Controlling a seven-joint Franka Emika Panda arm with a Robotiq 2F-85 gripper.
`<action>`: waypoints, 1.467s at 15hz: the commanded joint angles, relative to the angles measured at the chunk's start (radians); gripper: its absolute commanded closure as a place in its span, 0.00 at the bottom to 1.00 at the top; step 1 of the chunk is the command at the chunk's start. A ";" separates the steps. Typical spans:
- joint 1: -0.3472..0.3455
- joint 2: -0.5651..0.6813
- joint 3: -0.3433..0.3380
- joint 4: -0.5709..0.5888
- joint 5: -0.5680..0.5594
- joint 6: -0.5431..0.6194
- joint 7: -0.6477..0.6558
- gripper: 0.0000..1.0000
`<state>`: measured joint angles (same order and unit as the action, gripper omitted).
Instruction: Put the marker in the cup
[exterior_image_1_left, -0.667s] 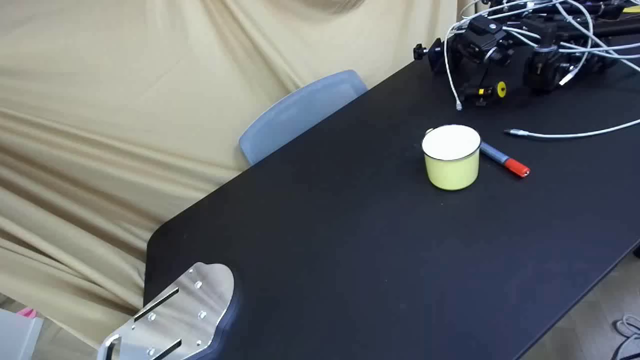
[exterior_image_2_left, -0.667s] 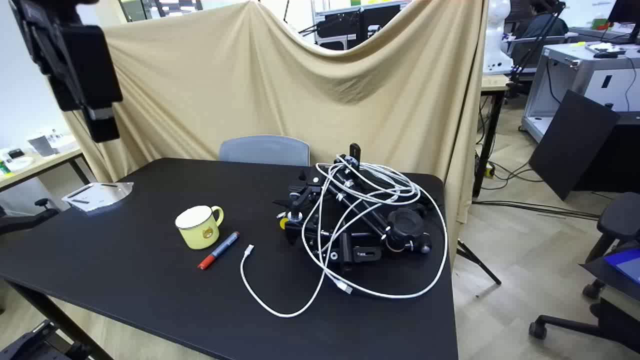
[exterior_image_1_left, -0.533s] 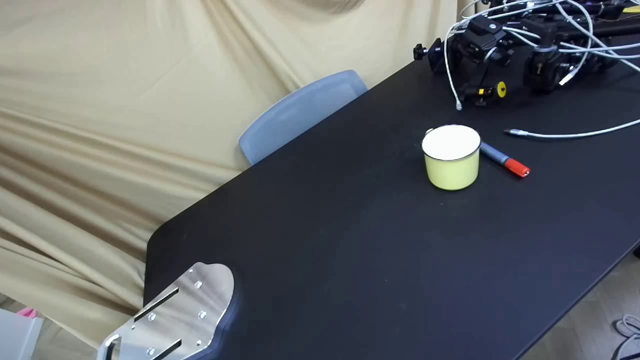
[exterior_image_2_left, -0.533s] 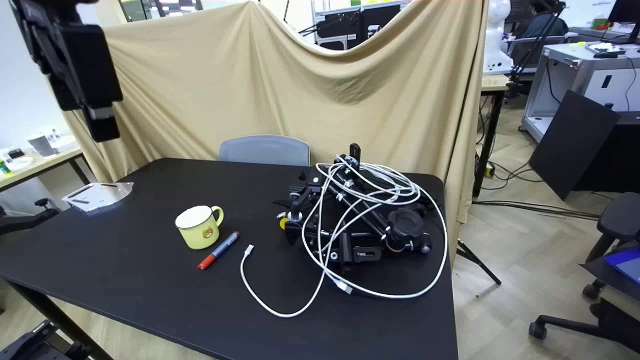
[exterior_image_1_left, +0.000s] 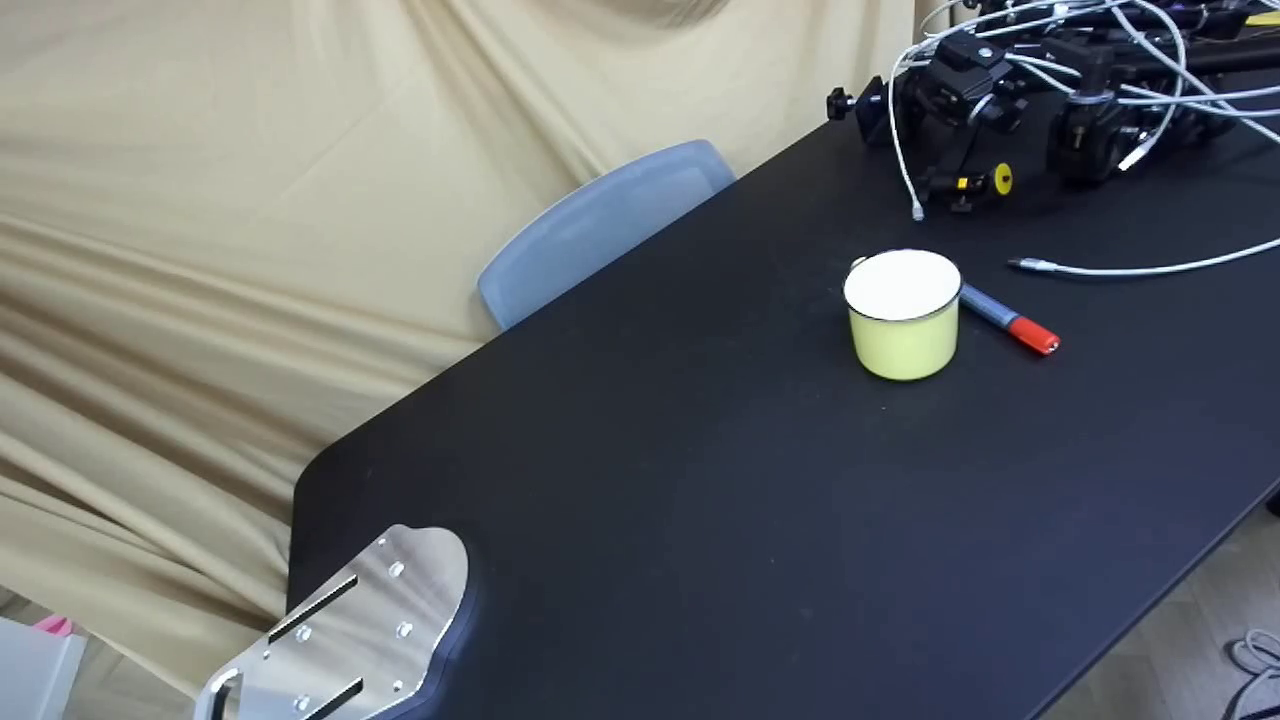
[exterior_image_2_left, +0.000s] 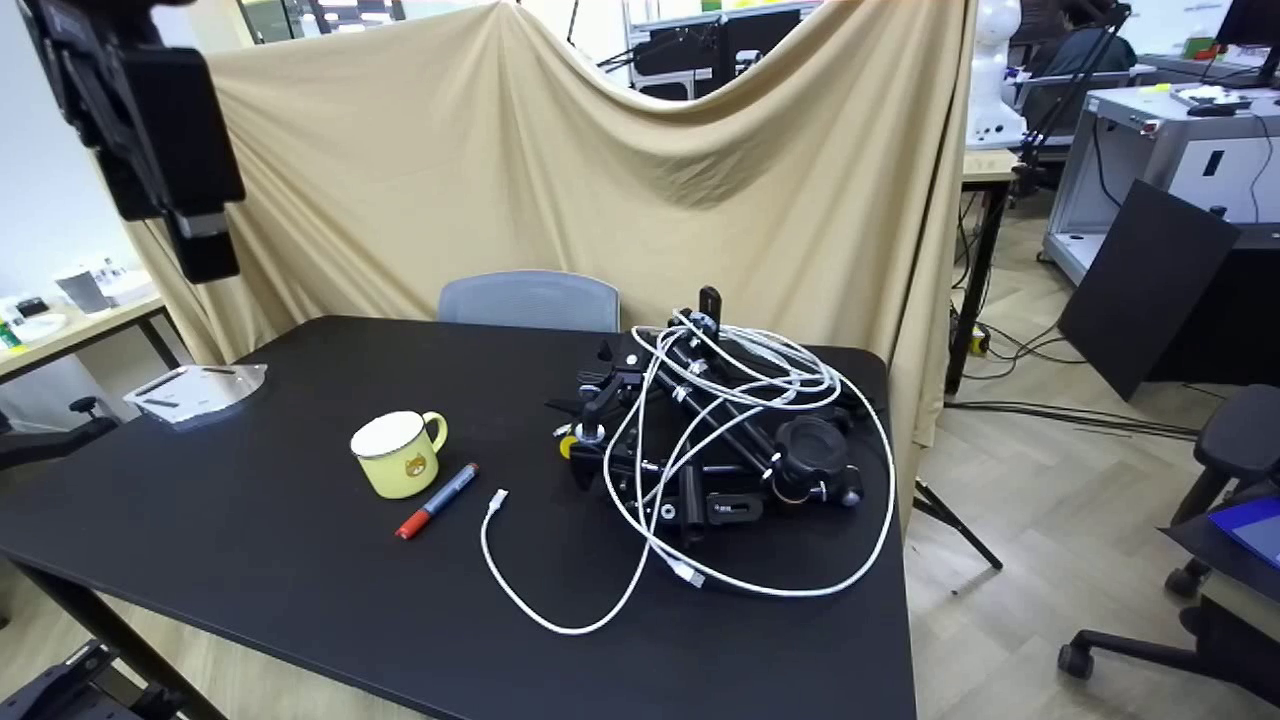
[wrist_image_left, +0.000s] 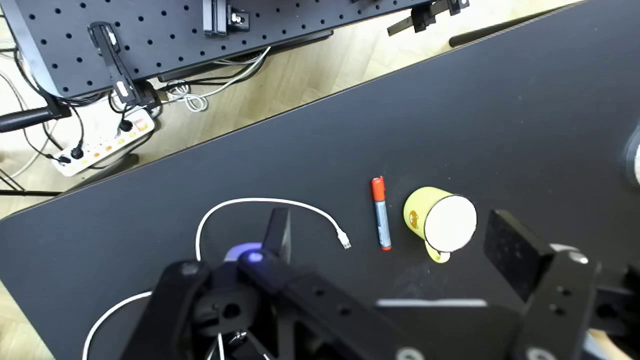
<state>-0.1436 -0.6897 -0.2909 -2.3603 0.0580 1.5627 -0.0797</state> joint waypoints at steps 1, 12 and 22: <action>-0.023 0.006 0.017 0.003 0.010 -0.003 -0.012 0.00; 0.010 0.288 0.084 -0.009 0.009 0.349 0.012 0.00; 0.113 0.540 0.250 -0.103 0.097 0.671 0.116 0.00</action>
<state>-0.0606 -0.1599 -0.0759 -2.4326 0.1118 2.1549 -0.0422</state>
